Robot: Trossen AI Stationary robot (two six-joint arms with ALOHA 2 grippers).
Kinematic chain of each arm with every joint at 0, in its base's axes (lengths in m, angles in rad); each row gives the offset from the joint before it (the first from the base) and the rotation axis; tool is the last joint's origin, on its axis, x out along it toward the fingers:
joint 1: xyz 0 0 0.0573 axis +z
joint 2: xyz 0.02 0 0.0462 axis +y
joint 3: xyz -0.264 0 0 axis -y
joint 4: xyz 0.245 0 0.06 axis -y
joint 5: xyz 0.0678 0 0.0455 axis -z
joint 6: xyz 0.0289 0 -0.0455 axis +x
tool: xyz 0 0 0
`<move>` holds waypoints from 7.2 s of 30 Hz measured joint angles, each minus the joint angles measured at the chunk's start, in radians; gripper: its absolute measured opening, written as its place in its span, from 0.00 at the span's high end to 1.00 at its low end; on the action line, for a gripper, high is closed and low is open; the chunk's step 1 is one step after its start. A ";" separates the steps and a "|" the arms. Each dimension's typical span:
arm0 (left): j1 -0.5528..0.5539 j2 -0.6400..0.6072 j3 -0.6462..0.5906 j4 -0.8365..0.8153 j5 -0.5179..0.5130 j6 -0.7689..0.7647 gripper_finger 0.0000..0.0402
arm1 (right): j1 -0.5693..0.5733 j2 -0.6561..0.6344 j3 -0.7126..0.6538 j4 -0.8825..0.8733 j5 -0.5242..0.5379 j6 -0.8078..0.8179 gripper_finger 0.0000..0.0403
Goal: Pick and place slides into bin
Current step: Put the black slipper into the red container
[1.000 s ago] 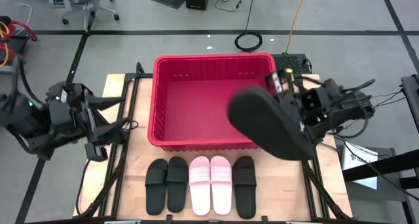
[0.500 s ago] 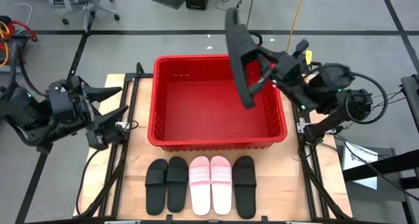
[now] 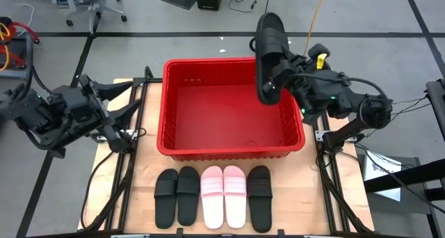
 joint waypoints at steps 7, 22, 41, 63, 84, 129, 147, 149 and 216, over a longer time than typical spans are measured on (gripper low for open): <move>0.066 0.000 0.000 0.004 0.000 0.004 0.36 | -0.110 -0.036 0.000 -0.116 -0.400 0.400 1.00; 0.144 -0.003 0.000 0.060 0.001 0.035 0.36 | -0.411 0.005 -0.060 -0.973 -0.761 0.894 1.00; 0.185 -0.007 0.000 0.075 0.001 0.083 0.36 | -0.336 -0.001 -0.479 -0.784 -0.759 0.861 1.00; 0.177 -0.006 0.000 0.074 -0.007 0.086 0.36 | -0.350 0.000 -0.702 -0.604 -0.731 0.799 1.00; 0.177 -0.006 0.000 0.074 -0.007 0.078 0.36 | -0.501 0.000 -0.829 -0.339 -0.812 0.551 0.99; 0.178 -0.006 0.000 0.075 -0.007 0.040 0.36 | -0.586 0.320 -0.718 -0.225 -0.880 0.489 0.99; 0.178 -0.006 0.000 0.074 -0.007 0.038 0.36 | -0.597 0.320 -0.718 -0.222 -0.906 0.459 0.87; 0.178 -0.006 0.000 0.074 -0.007 0.038 0.36 | -0.597 0.320 -0.718 -0.225 -0.918 0.463 0.84; 0.167 -0.006 0.000 0.067 -0.008 0.059 0.36 | -0.271 -0.326 -0.718 0.419 -1.145 1.180 0.47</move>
